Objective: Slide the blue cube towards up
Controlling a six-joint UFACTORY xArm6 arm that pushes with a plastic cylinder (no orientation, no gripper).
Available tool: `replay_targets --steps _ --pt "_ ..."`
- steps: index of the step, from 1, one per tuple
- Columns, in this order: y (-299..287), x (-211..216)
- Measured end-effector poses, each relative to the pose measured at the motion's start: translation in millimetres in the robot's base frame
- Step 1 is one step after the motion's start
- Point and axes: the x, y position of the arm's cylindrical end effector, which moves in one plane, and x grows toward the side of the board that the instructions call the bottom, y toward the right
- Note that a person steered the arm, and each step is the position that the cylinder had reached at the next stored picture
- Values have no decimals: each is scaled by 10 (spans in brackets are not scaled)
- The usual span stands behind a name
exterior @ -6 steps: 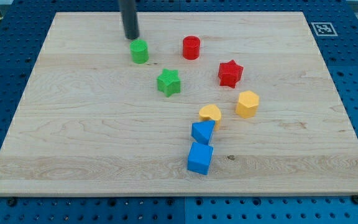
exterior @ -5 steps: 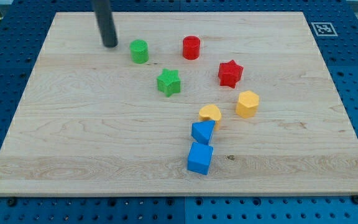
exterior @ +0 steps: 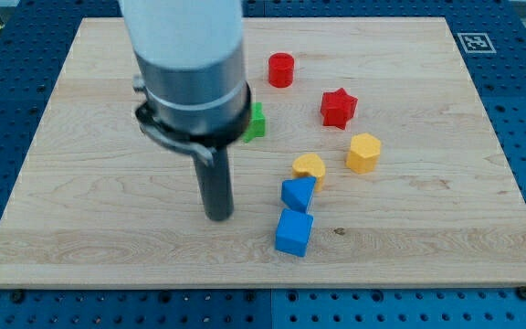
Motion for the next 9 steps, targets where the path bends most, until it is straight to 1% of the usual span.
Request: replay_targets --steps 1,2,3,5,6,7,9 --pt "358 378" --pt "904 494" --pt "1323 496" --pt "1322 496" --pt "1207 464" --pt "1004 281" --pt "517 52"
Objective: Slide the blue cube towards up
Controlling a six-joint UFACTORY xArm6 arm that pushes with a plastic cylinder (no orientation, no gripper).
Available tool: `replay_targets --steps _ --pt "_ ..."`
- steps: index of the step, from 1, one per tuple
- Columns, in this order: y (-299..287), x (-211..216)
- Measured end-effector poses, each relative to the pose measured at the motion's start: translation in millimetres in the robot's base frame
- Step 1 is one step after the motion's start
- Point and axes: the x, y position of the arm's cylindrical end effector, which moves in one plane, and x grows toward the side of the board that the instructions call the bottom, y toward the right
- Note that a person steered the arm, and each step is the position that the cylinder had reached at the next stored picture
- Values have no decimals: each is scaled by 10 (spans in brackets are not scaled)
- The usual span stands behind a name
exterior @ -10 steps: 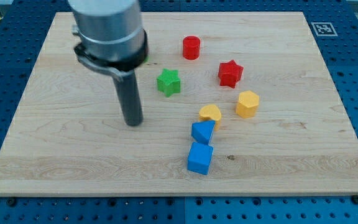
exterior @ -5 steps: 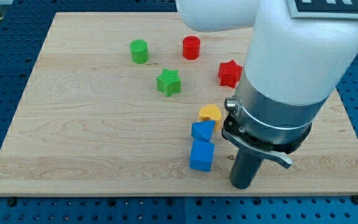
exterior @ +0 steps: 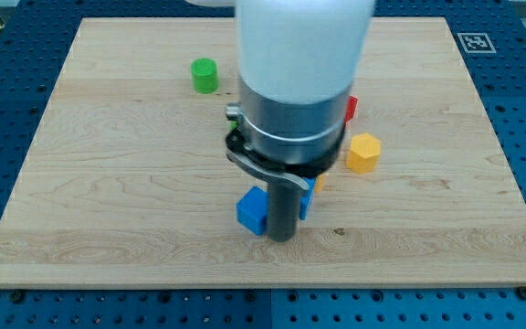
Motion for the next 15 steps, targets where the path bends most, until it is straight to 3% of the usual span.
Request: replay_targets --steps 4,8,12,15 --pt "-756 -160" --pt "-637 -370" --pt "-1019 -952" --pt "-1350 -901"
